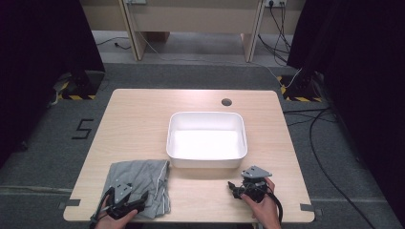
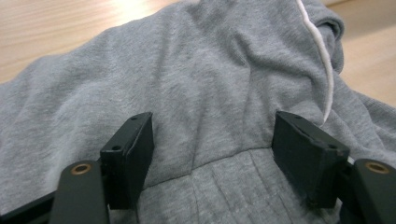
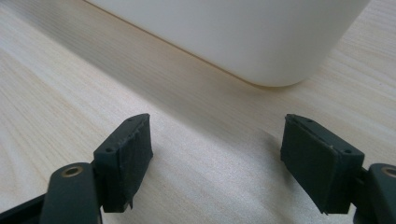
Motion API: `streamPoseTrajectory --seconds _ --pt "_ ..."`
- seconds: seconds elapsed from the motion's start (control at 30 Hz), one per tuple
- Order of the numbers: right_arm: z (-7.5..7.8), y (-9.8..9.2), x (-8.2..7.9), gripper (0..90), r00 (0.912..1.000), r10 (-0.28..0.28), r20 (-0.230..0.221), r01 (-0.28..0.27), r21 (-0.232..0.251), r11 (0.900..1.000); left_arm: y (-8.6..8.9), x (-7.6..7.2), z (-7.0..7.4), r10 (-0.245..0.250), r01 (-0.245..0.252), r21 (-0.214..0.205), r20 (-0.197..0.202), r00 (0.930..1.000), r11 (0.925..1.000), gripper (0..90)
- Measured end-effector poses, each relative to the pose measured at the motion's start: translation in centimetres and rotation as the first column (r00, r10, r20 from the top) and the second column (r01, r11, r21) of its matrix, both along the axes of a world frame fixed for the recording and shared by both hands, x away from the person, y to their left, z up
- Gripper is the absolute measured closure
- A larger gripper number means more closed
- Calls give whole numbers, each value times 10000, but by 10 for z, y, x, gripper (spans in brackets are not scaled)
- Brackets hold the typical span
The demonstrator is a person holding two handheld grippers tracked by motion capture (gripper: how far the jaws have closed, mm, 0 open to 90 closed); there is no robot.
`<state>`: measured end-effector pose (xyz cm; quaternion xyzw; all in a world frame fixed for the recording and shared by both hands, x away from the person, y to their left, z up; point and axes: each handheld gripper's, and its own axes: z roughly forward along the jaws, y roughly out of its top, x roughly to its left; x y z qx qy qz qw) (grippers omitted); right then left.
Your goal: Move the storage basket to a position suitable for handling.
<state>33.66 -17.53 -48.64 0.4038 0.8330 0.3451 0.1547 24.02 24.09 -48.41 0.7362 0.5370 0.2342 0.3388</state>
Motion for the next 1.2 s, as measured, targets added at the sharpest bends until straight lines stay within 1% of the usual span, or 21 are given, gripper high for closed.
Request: streamPoseTrajectory --seconds 0.13,0.27,0.3,0.33,0.37,0.47,0.53,0.57,0.6,0.63,0.67,0.7,0.77,0.8,0.87,0.93,0.97,1.03,1.07,1.17,1.2 --pt "0 1 0 255 10000 -23 9 23 -9 10000 -11 -9 1 -342 342 97 30 9994 9994 293" --pt "1 4 -3 261 9999 93 97 -96 291 9995 -16 -13 2 -610 610 -127 24 9981 9981 288" --pt "1 9 -6 260 9997 206 113 -211 387 9990 -14 -12 5 -901 896 -383 -133 9958 9952 276" --pt "2 12 -8 261 9995 299 121 -304 413 9987 -12 -11 8 -797 793 -644 -34 9968 9948 256" --pt "3 15 -9 261 9990 409 153 -415 476 9980 -10 -10 11 -671 680 -740 150 9976 9949 256" --pt "5 27 -13 263 9975 682 196 -694 667 9954 -4 -8 18 -605 621 -608 282 9978 9962 258" --pt "6 36 -15 263 9940 1054 288 -1072 729 9916 13 0 22 -321 328 -650 113 9994 9973 258" --pt "7 42 -17 262 9931 1149 243 -1165 773 9902 13 0 22 -321 328 -650 113 9994 9973 259" --pt "7 46 -18 262 9914 1276 293 -1295 797 9884 26 5 21 -87 80 -575 -113 9999 9983 262" --pt "8 49 -18 261 9897 1396 322 -1417 758 9870 33 6 20 44 -58 -638 -214 9998 9979 264" --pt "8 49 -18 261 9897 1396 322 -1417 758 9870 33 6 20 44 -58 -638 -214 9998 9979 268" --pt "9 54 -20 259 9884 1486 311 -1508 847 9849 42 9 16 109 -131 -428 -523 9986 9990 276" --pt "10 57 -21 259 9874 1555 288 -1575 898 9834 44 10 11 -71 35 -418 -874 9962 9991 299" --pt "9 58 -21 259 9872 1574 241 -1590 940 9828 41 9 9 -202 168 -346 -999 9948 9993 330" --pt "7 60 -22 260 9865 1627 207 -1639 942 9820 32 7 6 -319 313 -76 -954 9949 9995 425" --pt "6 61 -22 260 9855 1688 182 -1698 937 9810 26 6 7 -372 377 38 -893 9953 9993 439" --pt "6 61 -22 260 9855 1688 182 -1698 937 9810 22 6 7 -542 549 47 -935 9941 9985 439" --pt "8 62 -25 260 9855 1683 209 -1695 1041 9800 4 5 6 -927 902 -290 -1008 9906 9955 420" --pt "8 62 -25 260 9855 1683 209 -1695 1041 9800 4 5 6 -927 902 -290 -1008 9906 9955 408" --pt "17 61 -29 259 9842 1714 442 -1756 1219 9769 -18 8 5 -1284 1215 -634 -1204 9844 9906 354" --pt "17 61 -29 259 9842 1714 442 -1756 1219 9769 -18 8 5 -1284 1215 -634 -1204 9844 9906 339"
